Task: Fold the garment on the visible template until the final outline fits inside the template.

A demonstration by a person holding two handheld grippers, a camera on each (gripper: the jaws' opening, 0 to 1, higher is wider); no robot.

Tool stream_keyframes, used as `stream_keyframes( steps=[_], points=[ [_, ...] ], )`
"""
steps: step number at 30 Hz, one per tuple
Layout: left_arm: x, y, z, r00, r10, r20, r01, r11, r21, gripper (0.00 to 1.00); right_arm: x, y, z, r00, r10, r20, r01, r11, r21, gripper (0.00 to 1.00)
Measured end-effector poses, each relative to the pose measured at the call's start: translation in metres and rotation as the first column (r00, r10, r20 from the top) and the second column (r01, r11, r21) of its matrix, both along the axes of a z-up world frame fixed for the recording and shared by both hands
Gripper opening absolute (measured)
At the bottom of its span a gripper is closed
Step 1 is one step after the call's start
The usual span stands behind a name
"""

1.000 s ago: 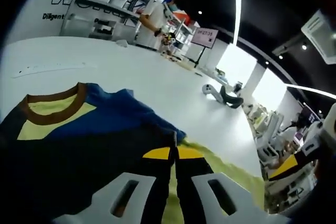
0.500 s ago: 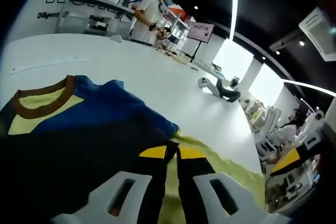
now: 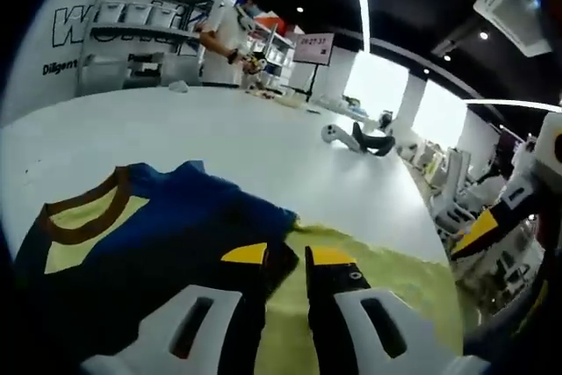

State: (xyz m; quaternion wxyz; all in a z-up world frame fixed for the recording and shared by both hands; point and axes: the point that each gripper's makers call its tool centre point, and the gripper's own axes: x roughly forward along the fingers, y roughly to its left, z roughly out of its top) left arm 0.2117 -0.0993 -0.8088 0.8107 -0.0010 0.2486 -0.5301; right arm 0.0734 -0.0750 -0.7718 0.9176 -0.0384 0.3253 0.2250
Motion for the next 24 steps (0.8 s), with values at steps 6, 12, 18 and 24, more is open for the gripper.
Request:
stream_keyframes(
  steps=[6,12,18,24],
  points=[
    [0.004,0.023,0.013,0.999,0.052,0.01,-0.052,0.998,-0.022,0.18,0.0,-0.001,0.0,1.0,-0.002,0.001,0.002,1.0,-0.004,0.59],
    [0.004,0.04,0.024,0.996,0.076,0.04,-0.076,0.997,-0.016,0.26,0.0,-0.003,0.003,1.0,-0.016,0.006,0.016,1.0,-0.002,0.59],
    [-0.006,0.055,0.033,0.993,0.097,0.062,-0.096,0.995,-0.028,0.3,0.003,-0.008,0.008,0.999,-0.029,0.02,0.029,1.0,-0.011,0.59],
    [-0.02,0.082,0.041,0.991,0.104,0.087,-0.103,0.995,-0.018,0.34,0.003,-0.01,0.009,0.999,-0.036,0.027,0.036,0.999,-0.016,0.57]
  ],
)
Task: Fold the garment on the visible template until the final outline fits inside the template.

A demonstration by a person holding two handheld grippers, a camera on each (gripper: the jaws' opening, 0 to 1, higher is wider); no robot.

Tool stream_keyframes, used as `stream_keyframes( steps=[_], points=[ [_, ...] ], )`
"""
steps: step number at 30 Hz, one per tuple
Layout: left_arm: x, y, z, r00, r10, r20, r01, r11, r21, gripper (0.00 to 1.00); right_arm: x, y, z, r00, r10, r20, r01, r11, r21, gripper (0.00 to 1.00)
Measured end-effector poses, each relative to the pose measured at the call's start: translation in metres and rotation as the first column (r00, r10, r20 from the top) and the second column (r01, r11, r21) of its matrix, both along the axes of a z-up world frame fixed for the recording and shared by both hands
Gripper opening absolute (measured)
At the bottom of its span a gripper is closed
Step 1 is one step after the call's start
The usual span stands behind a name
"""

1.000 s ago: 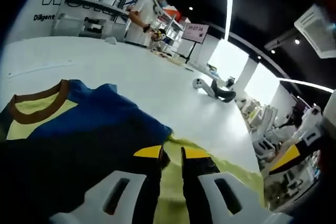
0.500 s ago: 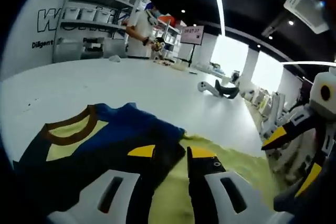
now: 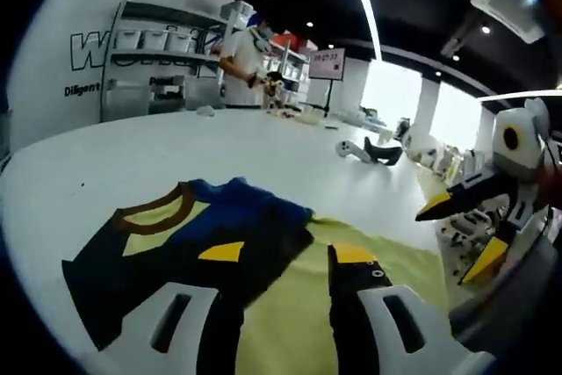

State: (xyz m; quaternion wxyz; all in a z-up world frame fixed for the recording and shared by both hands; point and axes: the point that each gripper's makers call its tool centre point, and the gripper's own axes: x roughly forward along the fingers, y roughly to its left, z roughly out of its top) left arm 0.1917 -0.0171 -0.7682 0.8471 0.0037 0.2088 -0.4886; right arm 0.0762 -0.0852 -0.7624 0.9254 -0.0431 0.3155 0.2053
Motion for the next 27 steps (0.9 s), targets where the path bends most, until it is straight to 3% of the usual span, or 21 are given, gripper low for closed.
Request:
stream_keyframes(
  steps=[2,11,21,22,24,27],
  points=[
    [-0.008,0.009,-0.002,1.0,-0.012,0.014,0.012,0.999,0.036,0.37,0.0,-0.001,0.0,1.0,-0.002,-0.003,0.002,1.0,-0.004,0.57],
    [-0.036,0.044,0.005,1.0,0.019,0.014,-0.02,0.997,0.068,0.37,0.0,-0.008,0.0,1.0,-0.031,0.0,0.031,0.999,-0.006,0.58],
    [-0.076,0.091,0.003,0.993,0.113,-0.041,-0.11,0.991,0.081,0.36,-0.008,-0.022,-0.006,0.997,-0.075,-0.011,0.075,0.997,-0.012,0.58],
    [-0.08,0.094,0.003,0.991,0.121,-0.051,-0.116,0.99,0.079,0.37,-0.009,-0.023,-0.006,0.997,-0.076,-0.01,0.075,0.997,-0.013,0.58],
    [-0.094,0.097,0.0,0.986,0.113,-0.125,-0.104,0.992,0.075,0.38,-0.01,-0.026,-0.007,0.997,-0.082,-0.011,0.082,0.996,-0.02,0.57],
    [-0.103,0.109,0.004,0.981,0.151,-0.122,-0.142,0.986,0.082,0.38,-0.014,-0.03,-0.01,0.995,-0.096,-0.021,0.095,0.995,-0.031,0.57]
  ],
)
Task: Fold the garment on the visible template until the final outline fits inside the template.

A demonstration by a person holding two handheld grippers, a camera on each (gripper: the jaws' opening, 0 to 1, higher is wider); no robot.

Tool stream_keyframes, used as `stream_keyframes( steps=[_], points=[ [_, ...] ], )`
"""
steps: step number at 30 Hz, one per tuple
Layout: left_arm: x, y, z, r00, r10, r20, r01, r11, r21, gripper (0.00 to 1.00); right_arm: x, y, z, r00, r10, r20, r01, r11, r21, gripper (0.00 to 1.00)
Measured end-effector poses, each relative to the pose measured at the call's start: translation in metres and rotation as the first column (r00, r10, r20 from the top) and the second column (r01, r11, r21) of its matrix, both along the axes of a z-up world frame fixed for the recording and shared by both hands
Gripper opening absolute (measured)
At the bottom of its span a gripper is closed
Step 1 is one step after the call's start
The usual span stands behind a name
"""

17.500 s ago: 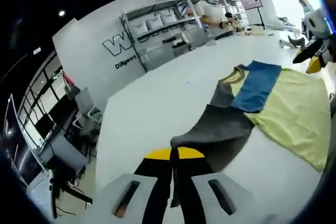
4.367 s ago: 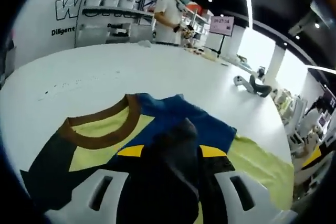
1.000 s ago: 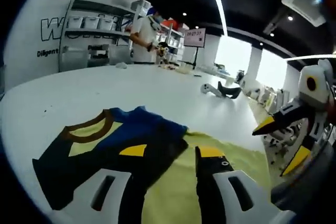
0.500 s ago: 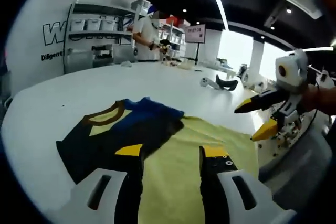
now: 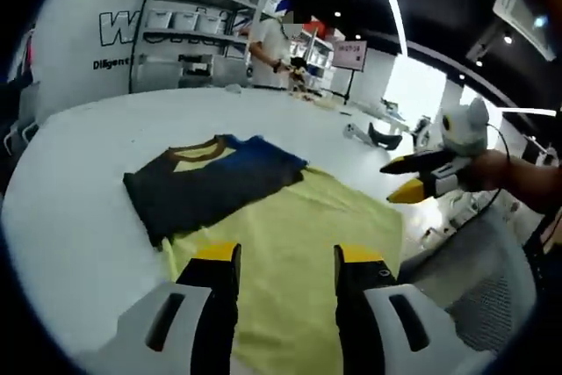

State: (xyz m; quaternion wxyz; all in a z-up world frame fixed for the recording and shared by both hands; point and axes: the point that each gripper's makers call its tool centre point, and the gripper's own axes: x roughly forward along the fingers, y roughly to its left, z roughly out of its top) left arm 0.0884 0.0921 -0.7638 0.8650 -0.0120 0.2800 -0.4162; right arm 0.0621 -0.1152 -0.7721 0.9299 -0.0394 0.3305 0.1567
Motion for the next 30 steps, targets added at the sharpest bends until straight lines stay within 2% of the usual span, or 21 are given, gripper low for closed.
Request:
stream_keyframes(
  steps=[3,8,10,13,16,24,25,26,28,30],
  points=[
    [-0.009,0.008,0.0,0.999,0.025,-0.019,-0.025,1.0,-0.006,0.37,-0.003,-0.004,-0.001,1.0,-0.007,0.002,0.007,1.0,-0.004,0.57],
    [-0.031,0.02,-0.011,0.997,0.051,-0.066,-0.049,0.998,0.038,0.36,-0.013,-0.012,-0.008,1.0,-0.019,-0.025,0.018,1.0,-0.017,0.57],
    [-0.038,0.024,-0.016,0.996,0.053,-0.071,-0.049,0.997,0.067,0.36,-0.016,-0.015,-0.009,1.0,-0.016,-0.022,0.015,0.999,-0.03,0.57],
    [-0.048,0.03,-0.027,0.993,0.061,-0.1,-0.05,0.992,0.113,0.35,-0.022,-0.026,-0.02,0.998,-0.026,-0.052,0.023,0.997,-0.067,0.57],
    [-0.057,0.038,-0.036,0.992,0.06,-0.11,-0.041,0.985,0.168,0.35,-0.027,-0.033,-0.025,0.997,-0.039,-0.064,0.034,0.997,-0.072,0.57],
    [-0.072,0.046,-0.051,0.985,0.056,-0.163,-0.019,0.975,0.223,0.32,-0.04,-0.043,-0.038,0.992,-0.071,-0.101,0.064,0.995,-0.078,0.57],
    [-0.074,0.047,-0.052,0.983,0.06,-0.176,-0.02,0.975,0.221,0.31,-0.041,-0.043,-0.039,0.992,-0.069,-0.103,0.061,0.995,-0.076,0.57],
    [-0.078,0.047,-0.054,0.974,0.075,-0.212,-0.03,0.977,0.211,0.31,-0.04,-0.04,-0.036,0.995,-0.052,-0.081,0.046,0.997,-0.065,0.57],
    [-0.08,0.048,-0.058,0.969,0.086,-0.233,-0.036,0.977,0.209,0.27,-0.041,-0.041,-0.037,0.995,-0.05,-0.09,0.042,0.996,-0.08,0.56],
    [-0.082,0.048,-0.063,0.964,0.09,-0.248,-0.033,0.974,0.224,0.25,-0.045,-0.047,-0.044,0.991,-0.052,-0.122,0.036,0.991,-0.126,0.57]
  ],
)
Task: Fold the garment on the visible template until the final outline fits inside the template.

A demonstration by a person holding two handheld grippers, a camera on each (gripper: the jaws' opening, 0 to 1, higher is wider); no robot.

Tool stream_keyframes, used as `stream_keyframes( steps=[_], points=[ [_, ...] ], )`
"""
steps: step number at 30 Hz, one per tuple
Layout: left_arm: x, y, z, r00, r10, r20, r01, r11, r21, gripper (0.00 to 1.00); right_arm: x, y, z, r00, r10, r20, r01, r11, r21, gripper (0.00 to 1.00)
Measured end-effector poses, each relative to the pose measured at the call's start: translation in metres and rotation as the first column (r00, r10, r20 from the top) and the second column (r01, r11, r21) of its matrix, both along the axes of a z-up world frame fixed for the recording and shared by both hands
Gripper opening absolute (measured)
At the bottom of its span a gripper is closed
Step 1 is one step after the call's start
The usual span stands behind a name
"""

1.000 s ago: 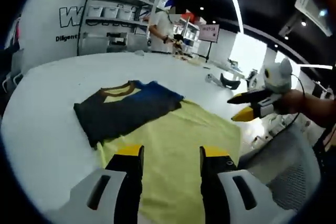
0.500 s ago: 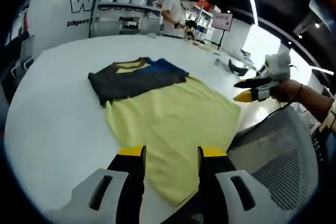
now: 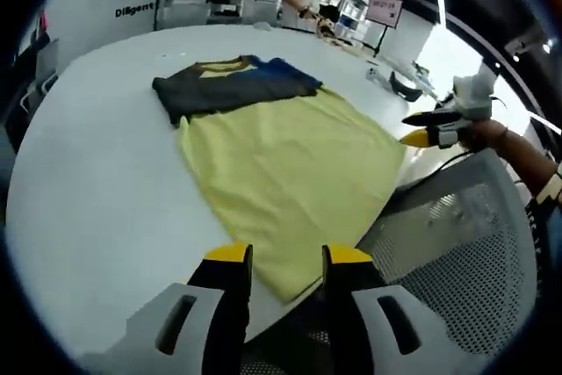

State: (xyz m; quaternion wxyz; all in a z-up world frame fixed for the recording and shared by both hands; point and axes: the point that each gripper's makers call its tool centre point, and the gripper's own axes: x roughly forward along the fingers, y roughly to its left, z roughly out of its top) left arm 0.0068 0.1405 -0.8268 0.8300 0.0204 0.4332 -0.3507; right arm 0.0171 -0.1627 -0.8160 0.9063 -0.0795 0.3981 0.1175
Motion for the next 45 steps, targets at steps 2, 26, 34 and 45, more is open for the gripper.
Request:
stream_keyframes(
  steps=[2,26,34,45],
  points=[
    [-0.001,0.001,-0.002,1.0,0.001,-0.005,-0.001,1.0,0.012,0.25,0.0,-0.007,-0.003,1.0,-0.03,-0.003,0.03,1.0,-0.004,0.56],
    [-0.011,0.01,-0.018,0.995,0.072,-0.067,-0.065,0.993,0.1,0.15,-0.007,-0.025,-0.034,0.995,-0.026,-0.1,0.023,0.999,-0.032,0.42],
    [-0.016,0.011,-0.023,0.993,0.094,-0.073,-0.085,0.99,0.112,0.15,-0.007,-0.023,-0.037,0.995,-0.01,-0.102,0.008,1.0,-0.022,0.41],
    [-0.011,0.017,-0.026,0.992,0.118,-0.042,-0.108,0.976,0.188,0.01,-0.007,-0.019,-0.039,0.993,-0.006,-0.114,0.009,1.0,0.023,0.35]
  ],
)
